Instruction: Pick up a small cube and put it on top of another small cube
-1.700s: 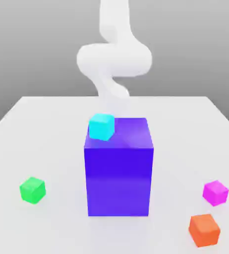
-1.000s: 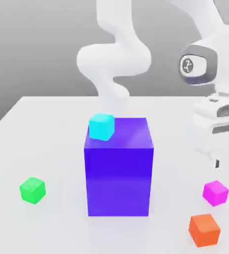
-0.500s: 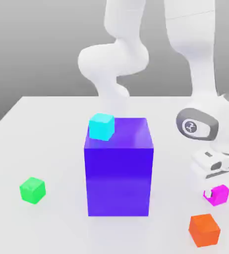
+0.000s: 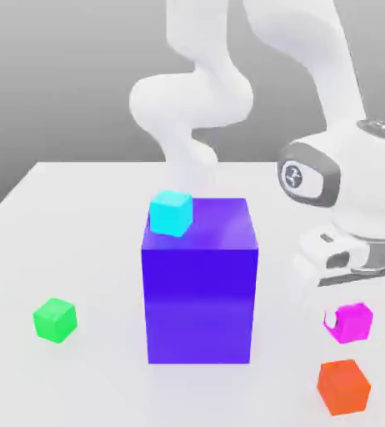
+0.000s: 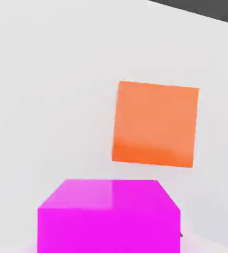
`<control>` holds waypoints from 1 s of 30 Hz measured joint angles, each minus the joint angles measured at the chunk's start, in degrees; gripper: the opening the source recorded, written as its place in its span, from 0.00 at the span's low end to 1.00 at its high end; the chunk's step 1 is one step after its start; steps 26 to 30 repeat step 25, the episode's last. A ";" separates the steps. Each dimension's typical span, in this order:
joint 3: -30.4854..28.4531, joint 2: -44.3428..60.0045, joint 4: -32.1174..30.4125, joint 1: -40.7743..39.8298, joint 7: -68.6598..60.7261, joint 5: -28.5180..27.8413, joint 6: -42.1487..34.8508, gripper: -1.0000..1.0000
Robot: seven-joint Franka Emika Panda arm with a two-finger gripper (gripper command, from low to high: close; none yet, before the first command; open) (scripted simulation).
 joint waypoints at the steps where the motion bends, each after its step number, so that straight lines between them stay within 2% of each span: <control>1: -1.48 -0.70 -0.38 -1.71 -0.39 0.07 -0.24 0.00; 5: -7.77 -3.58 -1.98 -10.55 -2.19 0.52 -1.18 0.00; 12: -18.50 -9.88 -5.21 -35.40 -6.86 2.73 -4.14 0.00; 15: -20.77 -12.44 -8.93 -37.61 -8.68 7.06 -4.30 0.00; 21: -19.60 -2.89 -9.42 -37.84 -13.35 14.25 5.15 0.00; 22: -19.09 -1.32 -9.37 -38.18 -14.03 15.23 6.60 1.00; 30: -19.09 -1.32 -9.37 -38.19 -14.03 15.23 6.60 1.00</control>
